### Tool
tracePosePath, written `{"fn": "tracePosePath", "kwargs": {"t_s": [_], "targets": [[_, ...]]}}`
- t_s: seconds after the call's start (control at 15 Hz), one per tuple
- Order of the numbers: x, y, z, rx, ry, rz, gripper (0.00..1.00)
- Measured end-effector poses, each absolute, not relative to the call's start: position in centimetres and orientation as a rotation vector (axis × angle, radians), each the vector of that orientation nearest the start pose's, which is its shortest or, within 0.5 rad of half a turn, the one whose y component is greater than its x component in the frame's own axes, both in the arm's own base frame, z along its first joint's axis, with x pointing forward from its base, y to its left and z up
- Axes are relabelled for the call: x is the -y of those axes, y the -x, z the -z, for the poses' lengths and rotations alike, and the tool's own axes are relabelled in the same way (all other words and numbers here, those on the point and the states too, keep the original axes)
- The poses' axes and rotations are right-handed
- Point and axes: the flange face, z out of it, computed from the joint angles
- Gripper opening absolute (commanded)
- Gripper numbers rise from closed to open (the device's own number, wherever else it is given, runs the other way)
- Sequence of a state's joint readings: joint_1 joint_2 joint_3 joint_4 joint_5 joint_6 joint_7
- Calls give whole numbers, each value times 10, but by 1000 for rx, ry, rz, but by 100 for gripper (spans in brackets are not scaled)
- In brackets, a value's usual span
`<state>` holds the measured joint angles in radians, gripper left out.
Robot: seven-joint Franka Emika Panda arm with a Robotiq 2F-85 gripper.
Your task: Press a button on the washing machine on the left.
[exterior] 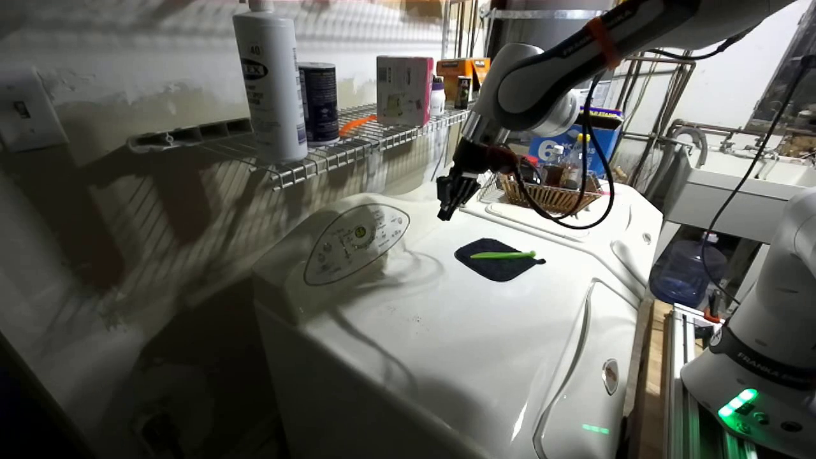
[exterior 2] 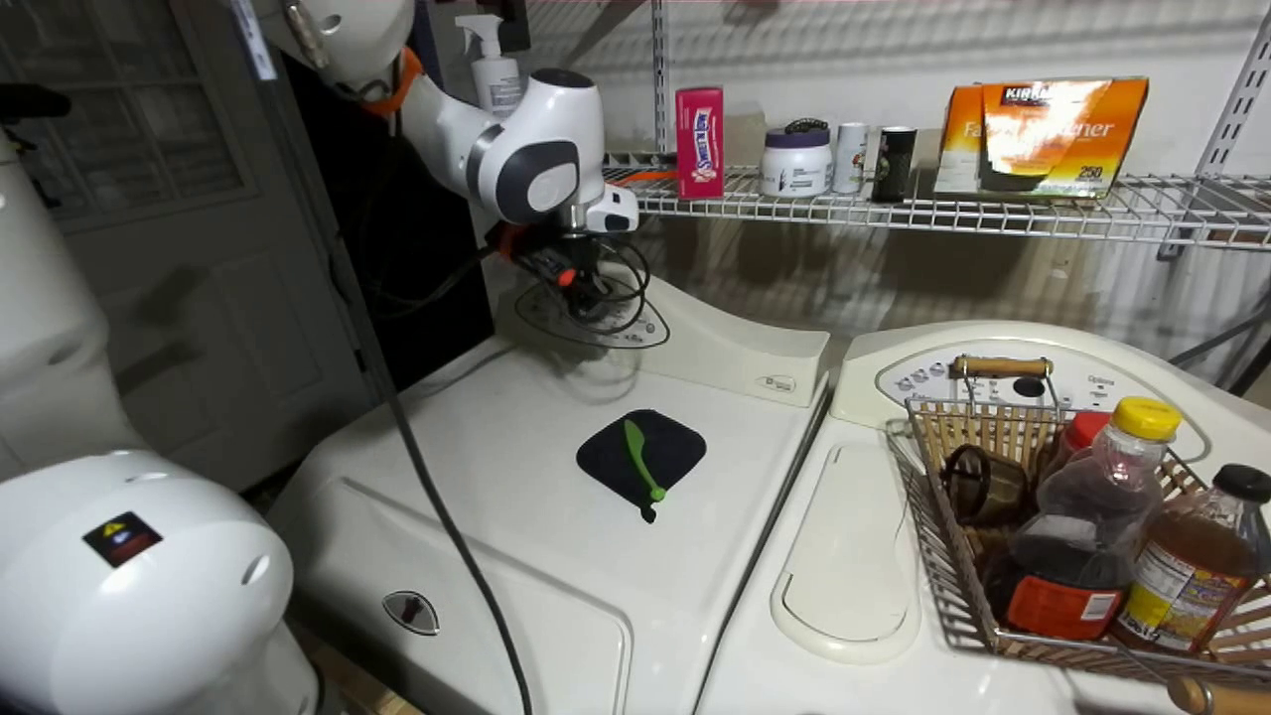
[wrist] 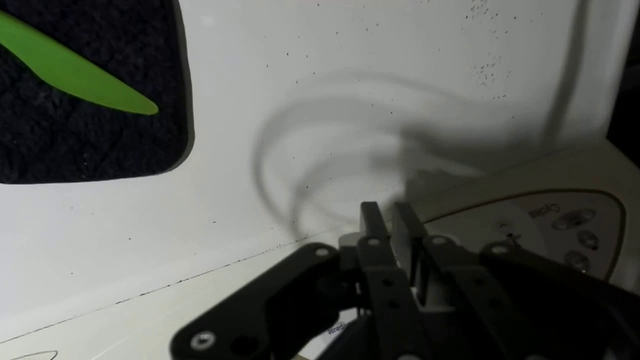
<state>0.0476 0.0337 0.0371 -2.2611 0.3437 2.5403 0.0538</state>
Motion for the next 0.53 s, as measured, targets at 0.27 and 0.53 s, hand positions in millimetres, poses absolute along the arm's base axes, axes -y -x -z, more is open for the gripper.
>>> {"fn": "tracePosePath", "kwargs": {"t_s": [0.27,0.53], "targets": [[-24,-561,-350,-299,2815,379,0],[-7,-580,-337,-297,2801,429,0]]}}
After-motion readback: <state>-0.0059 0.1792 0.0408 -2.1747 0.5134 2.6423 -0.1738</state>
